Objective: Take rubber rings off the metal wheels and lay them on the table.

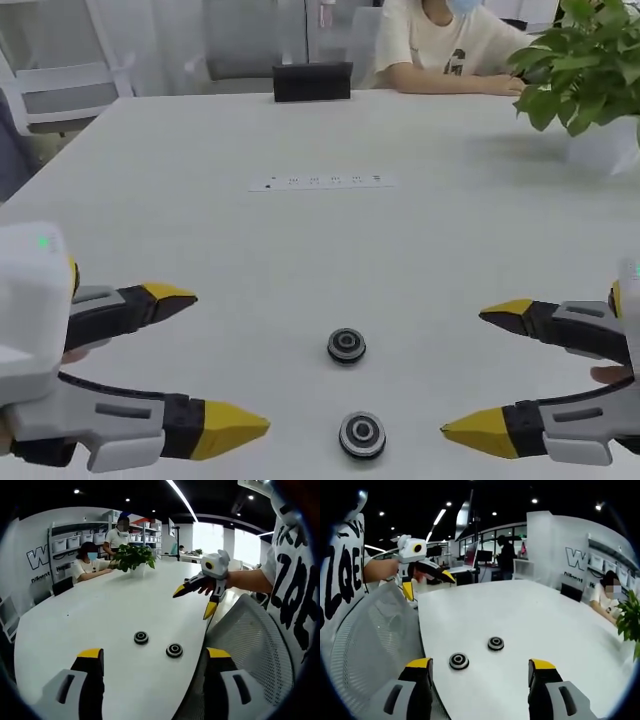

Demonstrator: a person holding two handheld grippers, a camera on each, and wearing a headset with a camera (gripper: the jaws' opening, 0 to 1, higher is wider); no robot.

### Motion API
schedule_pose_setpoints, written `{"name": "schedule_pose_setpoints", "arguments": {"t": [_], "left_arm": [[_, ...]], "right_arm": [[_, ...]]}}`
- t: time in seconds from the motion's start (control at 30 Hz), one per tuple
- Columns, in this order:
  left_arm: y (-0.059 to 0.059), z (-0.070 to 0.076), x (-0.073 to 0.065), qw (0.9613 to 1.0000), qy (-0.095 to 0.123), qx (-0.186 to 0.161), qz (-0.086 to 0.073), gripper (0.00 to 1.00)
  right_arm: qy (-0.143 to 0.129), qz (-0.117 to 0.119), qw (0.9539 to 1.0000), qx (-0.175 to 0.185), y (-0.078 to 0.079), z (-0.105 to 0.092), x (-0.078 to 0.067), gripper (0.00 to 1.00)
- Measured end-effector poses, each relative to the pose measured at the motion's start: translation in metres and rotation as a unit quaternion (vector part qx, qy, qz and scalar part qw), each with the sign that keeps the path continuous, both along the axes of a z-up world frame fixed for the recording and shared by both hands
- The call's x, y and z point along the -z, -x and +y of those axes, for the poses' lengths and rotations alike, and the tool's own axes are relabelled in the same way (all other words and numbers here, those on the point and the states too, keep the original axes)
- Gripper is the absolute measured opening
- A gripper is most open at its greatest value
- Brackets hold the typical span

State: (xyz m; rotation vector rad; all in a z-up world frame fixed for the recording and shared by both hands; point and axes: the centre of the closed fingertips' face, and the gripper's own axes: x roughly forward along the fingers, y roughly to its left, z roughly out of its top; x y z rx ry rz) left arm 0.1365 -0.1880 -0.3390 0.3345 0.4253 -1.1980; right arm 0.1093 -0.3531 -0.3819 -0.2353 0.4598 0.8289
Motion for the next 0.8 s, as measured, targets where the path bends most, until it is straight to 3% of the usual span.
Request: {"name": "schedule_pose_setpoints", "arguments": {"t": [0.3,0.8], "left_arm": [[-0.001,-0.01,0.004,0.9998,-0.01,0.015,-0.001,0.78],[-0.006,-0.026,0.01,0.9993,-0.016,0.033,-0.005,0.75]], "right_arm": [[-0.013,0.004,0.9999,-0.011,-0.005,0.007,0.003,0.74],[-0.009,0.009,0.9995,-0.03,-0.006,0.017,0.013,0.71]]}}
